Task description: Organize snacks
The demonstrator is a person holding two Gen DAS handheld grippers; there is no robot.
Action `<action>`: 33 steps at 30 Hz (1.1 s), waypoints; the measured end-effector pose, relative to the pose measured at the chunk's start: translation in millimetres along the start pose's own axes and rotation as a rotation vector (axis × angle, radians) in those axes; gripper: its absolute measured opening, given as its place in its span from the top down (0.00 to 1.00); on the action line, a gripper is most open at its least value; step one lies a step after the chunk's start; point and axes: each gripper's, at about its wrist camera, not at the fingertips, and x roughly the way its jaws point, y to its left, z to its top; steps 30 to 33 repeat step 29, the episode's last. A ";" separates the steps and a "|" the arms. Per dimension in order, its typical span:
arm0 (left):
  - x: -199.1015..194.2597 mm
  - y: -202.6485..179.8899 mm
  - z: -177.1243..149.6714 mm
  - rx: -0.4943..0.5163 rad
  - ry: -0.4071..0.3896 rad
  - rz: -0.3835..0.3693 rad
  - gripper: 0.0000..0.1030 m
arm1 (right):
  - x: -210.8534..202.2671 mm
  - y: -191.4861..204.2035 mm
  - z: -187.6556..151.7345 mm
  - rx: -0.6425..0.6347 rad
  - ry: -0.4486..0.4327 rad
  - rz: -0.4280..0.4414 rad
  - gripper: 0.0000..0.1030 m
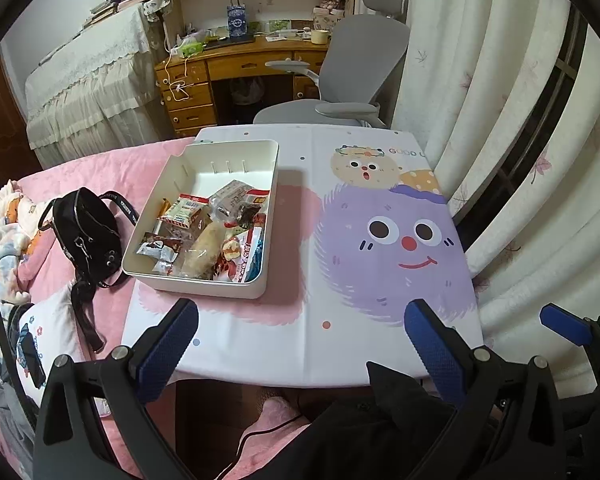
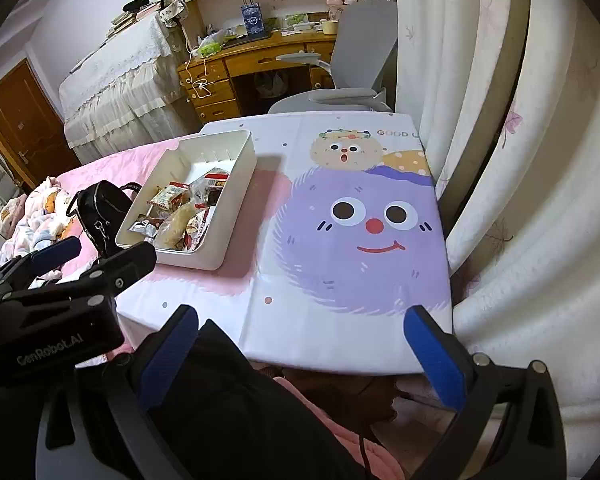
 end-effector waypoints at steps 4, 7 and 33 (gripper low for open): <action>0.5 -2.8 0.0 -0.010 0.000 0.012 0.01 | 0.3 -1.6 0.1 -0.002 0.001 0.003 0.00; 0.9 -6.2 1.7 -0.010 -0.004 0.020 0.01 | 1.9 -4.0 1.1 0.000 0.005 0.008 0.00; 5.7 -10.4 11.7 -0.010 -0.009 0.040 0.01 | 7.2 -5.7 2.3 -0.004 0.010 0.007 0.00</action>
